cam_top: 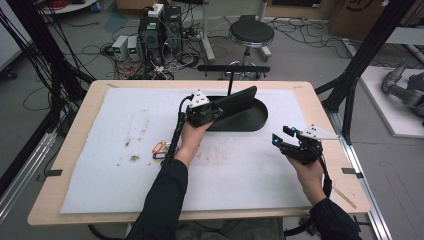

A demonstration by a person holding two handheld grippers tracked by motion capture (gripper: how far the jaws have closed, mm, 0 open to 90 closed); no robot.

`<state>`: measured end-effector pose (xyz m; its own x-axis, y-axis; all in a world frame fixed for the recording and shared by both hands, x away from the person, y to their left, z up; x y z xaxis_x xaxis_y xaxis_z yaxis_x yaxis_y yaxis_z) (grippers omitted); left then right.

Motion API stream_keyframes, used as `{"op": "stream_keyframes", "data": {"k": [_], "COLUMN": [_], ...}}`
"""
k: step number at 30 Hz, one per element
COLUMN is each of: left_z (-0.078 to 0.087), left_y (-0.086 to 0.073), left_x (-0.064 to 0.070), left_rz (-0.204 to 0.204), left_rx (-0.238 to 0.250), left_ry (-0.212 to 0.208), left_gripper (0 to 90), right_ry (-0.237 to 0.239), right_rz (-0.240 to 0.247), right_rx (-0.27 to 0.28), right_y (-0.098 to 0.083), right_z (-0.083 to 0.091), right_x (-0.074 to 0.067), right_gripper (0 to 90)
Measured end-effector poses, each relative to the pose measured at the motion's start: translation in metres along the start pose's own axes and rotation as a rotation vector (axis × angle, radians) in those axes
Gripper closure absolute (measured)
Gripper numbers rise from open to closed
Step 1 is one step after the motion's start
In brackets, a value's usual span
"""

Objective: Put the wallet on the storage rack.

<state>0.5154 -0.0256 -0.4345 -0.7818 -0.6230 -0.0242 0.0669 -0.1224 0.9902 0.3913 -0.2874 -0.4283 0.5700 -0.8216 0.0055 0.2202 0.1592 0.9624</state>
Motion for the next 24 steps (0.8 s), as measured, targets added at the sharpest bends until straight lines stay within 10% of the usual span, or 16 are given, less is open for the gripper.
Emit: {"op": "stream_keyframes", "data": {"k": [17,24], "left_z": [-0.005,-0.005], "left_y": [-0.016,-0.024], "left_x": [-0.009,-0.008], "left_rz": [0.024,-0.041], "left_rx": [-0.043,-0.138], "left_ry": [0.033,0.051], "left_gripper": [71.8,68.3], "right_ry": [0.005,0.006], "right_rz": [0.008,0.004], "right_rx": [-0.001,-0.004], "right_y": [0.0,0.0], "right_z": [-0.001,-0.001], "right_x": [-0.002,-0.002], "right_gripper": [43.3,43.3]}}
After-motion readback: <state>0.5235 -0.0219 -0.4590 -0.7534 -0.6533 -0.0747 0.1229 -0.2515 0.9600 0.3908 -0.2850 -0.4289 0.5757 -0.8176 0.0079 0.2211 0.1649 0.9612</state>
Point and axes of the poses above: each handheld gripper's, and its own axes: z roughly backward along the jaws, y roughly out of its top, x roughly to its right, the point moved 7 cm from there along -z, roughly forward along the jaws, and after that the axes turned 6 degrees about x, right-handed, at the moved point
